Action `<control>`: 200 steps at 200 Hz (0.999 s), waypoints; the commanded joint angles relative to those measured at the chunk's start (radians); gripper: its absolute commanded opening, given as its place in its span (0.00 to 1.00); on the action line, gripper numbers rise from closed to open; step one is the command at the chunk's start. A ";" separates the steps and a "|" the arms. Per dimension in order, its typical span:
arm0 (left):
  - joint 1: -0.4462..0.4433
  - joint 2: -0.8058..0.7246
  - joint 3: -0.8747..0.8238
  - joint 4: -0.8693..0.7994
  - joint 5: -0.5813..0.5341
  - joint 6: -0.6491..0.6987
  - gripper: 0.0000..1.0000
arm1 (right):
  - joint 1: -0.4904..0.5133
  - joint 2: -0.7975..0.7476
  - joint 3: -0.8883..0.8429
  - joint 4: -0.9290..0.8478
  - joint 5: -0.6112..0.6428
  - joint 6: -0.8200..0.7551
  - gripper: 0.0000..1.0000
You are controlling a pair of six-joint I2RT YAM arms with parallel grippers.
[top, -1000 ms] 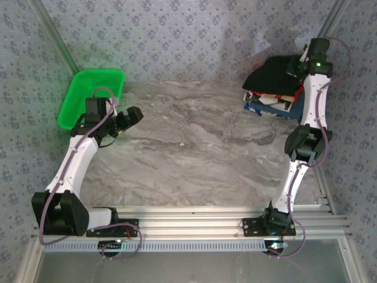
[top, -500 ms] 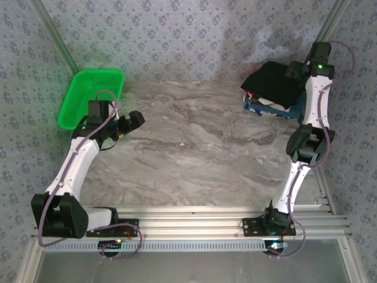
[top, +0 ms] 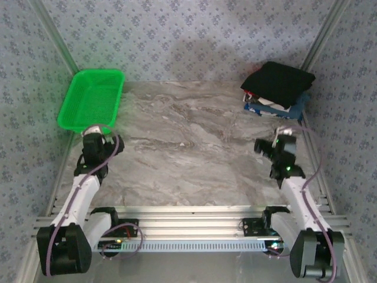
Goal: Fold and stack the t-shirts
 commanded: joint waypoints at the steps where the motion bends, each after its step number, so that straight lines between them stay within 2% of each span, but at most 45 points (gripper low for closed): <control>1: 0.007 0.036 -0.058 0.320 -0.038 0.133 1.00 | -0.009 0.034 -0.086 0.373 0.019 -0.075 1.00; 22: 0.010 0.136 -0.108 0.485 -0.035 0.147 1.00 | -0.049 0.177 -0.155 0.647 -0.022 -0.059 1.00; 40: 0.010 0.236 -0.150 0.639 -0.013 0.143 1.00 | -0.060 0.366 -0.142 0.837 -0.035 -0.058 1.00; 47: 0.010 0.284 -0.158 0.696 0.014 0.145 1.00 | -0.068 0.421 -0.122 0.875 -0.047 -0.029 1.00; 55: 0.009 0.347 -0.157 0.777 0.035 0.147 1.00 | -0.075 0.479 -0.079 0.840 -0.101 -0.041 1.00; 62: 0.006 0.379 -0.125 0.767 0.064 0.177 1.00 | -0.058 0.538 -0.079 0.900 -0.115 -0.068 1.00; 74: 0.001 0.466 -0.094 0.816 0.084 0.214 1.00 | -0.023 0.645 -0.076 1.019 -0.064 -0.082 1.00; 85: -0.002 0.586 -0.080 0.883 0.131 0.237 1.00 | -0.018 0.594 -0.034 0.853 -0.041 -0.085 1.00; 90: -0.005 0.628 -0.078 0.963 0.130 0.244 1.00 | -0.016 0.613 -0.045 0.901 -0.039 -0.085 1.00; 95: -0.002 0.601 -0.069 0.896 0.134 0.236 1.00 | -0.014 0.631 -0.059 0.967 -0.037 -0.087 1.00; 100: 0.001 0.576 -0.054 0.806 0.123 0.227 1.00 | -0.012 0.621 -0.052 0.947 -0.034 -0.087 1.00; 109: 0.002 0.613 -0.086 0.950 0.122 0.226 0.99 | -0.011 0.603 -0.038 0.876 -0.041 -0.096 1.00; 119: 0.005 0.582 -0.058 0.832 0.127 0.224 1.00 | -0.006 0.611 -0.032 0.887 -0.070 -0.114 1.00; 129: 0.002 0.602 -0.076 0.908 0.121 0.228 1.00 | 0.005 0.612 -0.019 0.858 -0.074 -0.128 1.00; 138: 0.001 0.585 -0.060 0.845 0.118 0.229 1.00 | 0.003 0.608 -0.019 0.854 -0.084 -0.130 1.00; 147: -0.004 0.597 -0.068 0.881 0.110 0.234 1.00 | 0.001 0.609 -0.019 0.857 -0.088 -0.130 1.00; 200: -0.010 0.592 -0.063 0.859 0.102 0.235 1.00 | -0.009 0.614 -0.017 0.855 -0.113 -0.126 1.00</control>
